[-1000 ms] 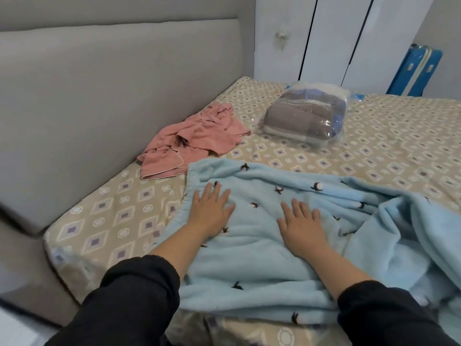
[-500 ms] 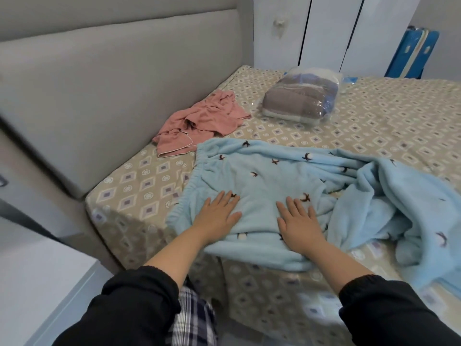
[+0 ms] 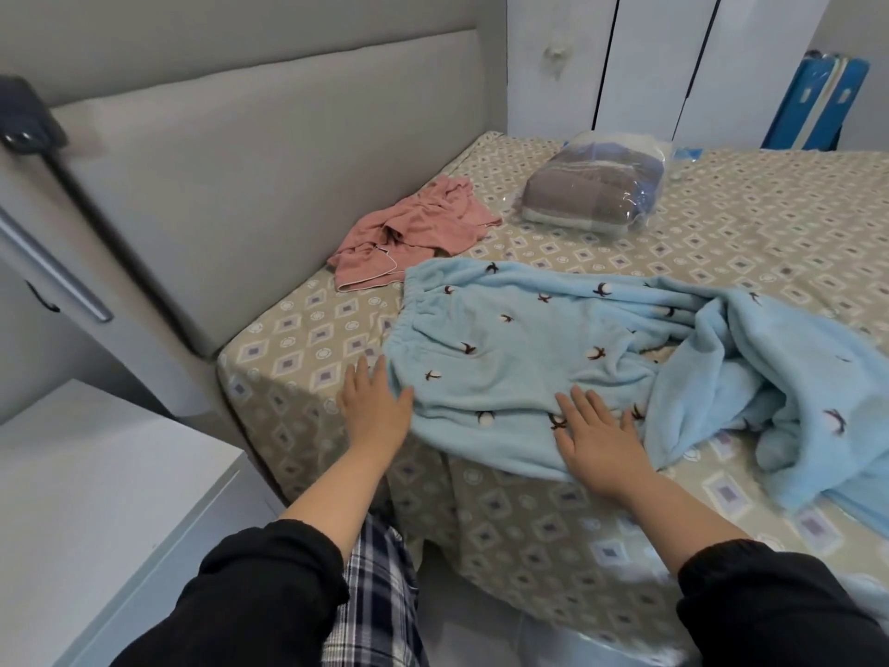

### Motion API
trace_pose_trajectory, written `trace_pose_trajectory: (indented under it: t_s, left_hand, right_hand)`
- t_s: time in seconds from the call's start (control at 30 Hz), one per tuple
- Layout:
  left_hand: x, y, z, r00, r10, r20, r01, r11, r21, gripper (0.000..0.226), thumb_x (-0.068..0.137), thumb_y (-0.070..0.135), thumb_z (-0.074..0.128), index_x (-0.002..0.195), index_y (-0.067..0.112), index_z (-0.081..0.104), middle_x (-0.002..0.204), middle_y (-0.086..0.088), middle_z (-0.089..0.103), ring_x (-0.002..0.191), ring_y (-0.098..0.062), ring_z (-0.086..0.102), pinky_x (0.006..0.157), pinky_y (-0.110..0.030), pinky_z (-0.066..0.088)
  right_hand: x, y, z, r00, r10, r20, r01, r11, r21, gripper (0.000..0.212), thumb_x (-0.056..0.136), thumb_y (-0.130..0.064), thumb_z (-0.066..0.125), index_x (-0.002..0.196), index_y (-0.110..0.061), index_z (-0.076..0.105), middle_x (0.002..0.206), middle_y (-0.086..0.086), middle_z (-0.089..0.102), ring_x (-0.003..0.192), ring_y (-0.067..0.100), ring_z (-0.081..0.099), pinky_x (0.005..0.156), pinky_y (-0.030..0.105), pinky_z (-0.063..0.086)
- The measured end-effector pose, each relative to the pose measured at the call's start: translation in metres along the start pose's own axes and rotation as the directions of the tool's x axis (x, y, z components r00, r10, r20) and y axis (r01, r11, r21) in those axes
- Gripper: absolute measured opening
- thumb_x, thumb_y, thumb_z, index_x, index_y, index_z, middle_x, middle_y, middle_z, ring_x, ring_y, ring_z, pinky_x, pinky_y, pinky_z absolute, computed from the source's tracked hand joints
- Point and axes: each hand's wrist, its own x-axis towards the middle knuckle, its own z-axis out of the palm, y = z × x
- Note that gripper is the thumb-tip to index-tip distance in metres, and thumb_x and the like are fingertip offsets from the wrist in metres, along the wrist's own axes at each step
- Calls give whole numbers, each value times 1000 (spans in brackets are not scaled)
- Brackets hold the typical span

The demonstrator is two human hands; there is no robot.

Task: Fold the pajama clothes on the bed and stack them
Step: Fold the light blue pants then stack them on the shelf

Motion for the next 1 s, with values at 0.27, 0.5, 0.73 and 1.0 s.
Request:
trace_pose_trajectory:
  t_s: [0.27, 0.5, 0.73, 1.0]
  left_hand:
    - [0, -10, -11, 967, -223, -120, 148, 882, -448, 42, 91, 12, 47, 133, 14, 51, 126, -9, 59, 115, -33, 54, 89, -38, 46]
    - [-7, 23, 0, 920, -2, -393, -20, 998, -53, 73, 75, -11, 54, 142, 17, 44, 141, -14, 39, 128, -35, 38, 106, -49, 36]
    - [-53, 79, 74, 803, 567, 186, -594, 786, 169, 53, 102, 38, 24, 153, 29, 17, 161, -2, 16, 148, -23, 9, 118, -44, 2]
    - [-53, 136, 87, 862, 421, 283, -460, 884, 86, 59, 101, 49, 19, 154, 25, 10, 162, -4, 4, 149, -24, -2, 118, -46, -1]
  right_hand:
    - [0, -1, 3, 999, 19, -36, -19, 1000, 5, 57, 101, -44, 16, 154, -27, 2, 162, -4, -5, 148, 13, -5, 117, 52, 0]
    - [-10, 2, 4, 995, -21, -99, 26, 998, 52, 57, 101, -39, 25, 154, -23, 12, 162, -1, 5, 148, 14, 0, 118, 49, 4]
    - [-24, 38, -21, 970, 94, -223, -143, 966, -215, 42, 100, -37, 26, 133, -25, 49, 150, 3, 38, 146, 25, 14, 111, 60, -10]
    - [-65, 94, -49, 827, 34, -561, -7, 999, 50, 5, 81, -5, 65, 86, -5, 65, 84, 14, 66, 76, 33, 57, 80, 39, 48]
